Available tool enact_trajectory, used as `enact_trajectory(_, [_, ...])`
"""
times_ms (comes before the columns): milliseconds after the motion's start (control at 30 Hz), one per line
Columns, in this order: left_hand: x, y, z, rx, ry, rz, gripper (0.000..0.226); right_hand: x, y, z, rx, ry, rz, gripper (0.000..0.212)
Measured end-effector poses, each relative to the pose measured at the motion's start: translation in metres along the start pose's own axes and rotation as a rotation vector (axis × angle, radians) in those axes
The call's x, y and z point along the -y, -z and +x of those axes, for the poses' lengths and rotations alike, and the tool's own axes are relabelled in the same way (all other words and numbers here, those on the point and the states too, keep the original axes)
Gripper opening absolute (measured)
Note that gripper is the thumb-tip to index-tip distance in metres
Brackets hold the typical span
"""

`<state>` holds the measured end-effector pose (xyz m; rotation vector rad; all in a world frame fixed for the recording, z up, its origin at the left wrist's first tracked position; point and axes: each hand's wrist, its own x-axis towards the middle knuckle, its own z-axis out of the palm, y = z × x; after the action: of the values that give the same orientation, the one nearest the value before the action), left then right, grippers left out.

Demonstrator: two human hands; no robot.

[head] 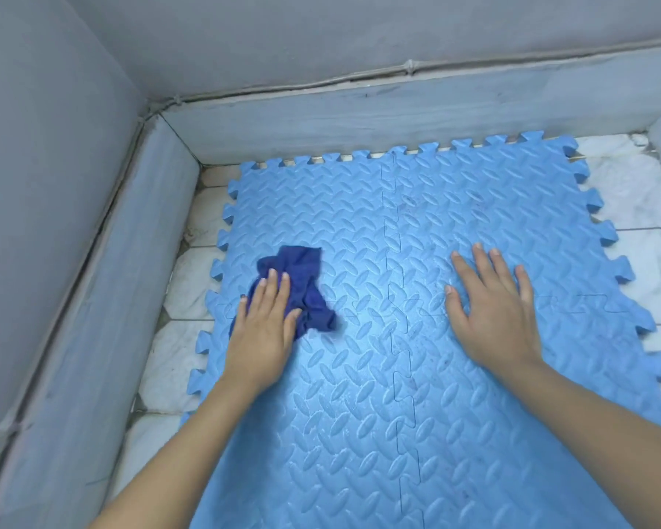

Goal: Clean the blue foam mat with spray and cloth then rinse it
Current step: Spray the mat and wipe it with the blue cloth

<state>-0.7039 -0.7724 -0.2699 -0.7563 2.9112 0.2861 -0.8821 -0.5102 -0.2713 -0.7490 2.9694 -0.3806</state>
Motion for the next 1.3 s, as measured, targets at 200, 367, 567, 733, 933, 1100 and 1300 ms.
enact_trajectory(200, [-0.002, -0.005, -0.058, -0.008, 0.037, -0.011, 0.061, -0.001, 0.005, -0.007, 0.033, 0.023, 0.033, 0.051])
enact_trajectory(367, [-0.057, -0.017, -0.088, 0.024, -0.287, 0.082, 0.058, -0.033, 0.016, -0.083, 0.006, -0.065, 0.001, 0.052])
enact_trajectory(567, [-0.115, -0.015, 0.022, 0.02, -0.315, 0.032, 0.058, -0.047, 0.009, -0.1, -0.023, 0.003, 0.017, 0.051])
enact_trajectory(733, [-0.163, -0.006, 0.137, -0.023, -0.036, -0.05, 0.057, -0.048, 0.009, -0.101, -0.045, 0.008, 0.022, 0.049])
enact_trajectory(933, [-0.209, -0.019, 0.061, 0.026, -0.715, 0.075, 0.059, -0.053, 0.007, -0.101, -0.052, 0.014, 0.006, 0.05])
enact_trajectory(1100, [-0.185, -0.004, 0.152, -0.009, -0.486, 0.098, 0.061, -0.052, 0.007, -0.1, -0.048, 0.003, 0.013, 0.051])
enact_trajectory(1300, [-0.215, 0.0, 0.189, -0.009, -0.136, 0.005, 0.058, -0.05, 0.007, -0.099, -0.058, 0.015, -0.012, 0.051])
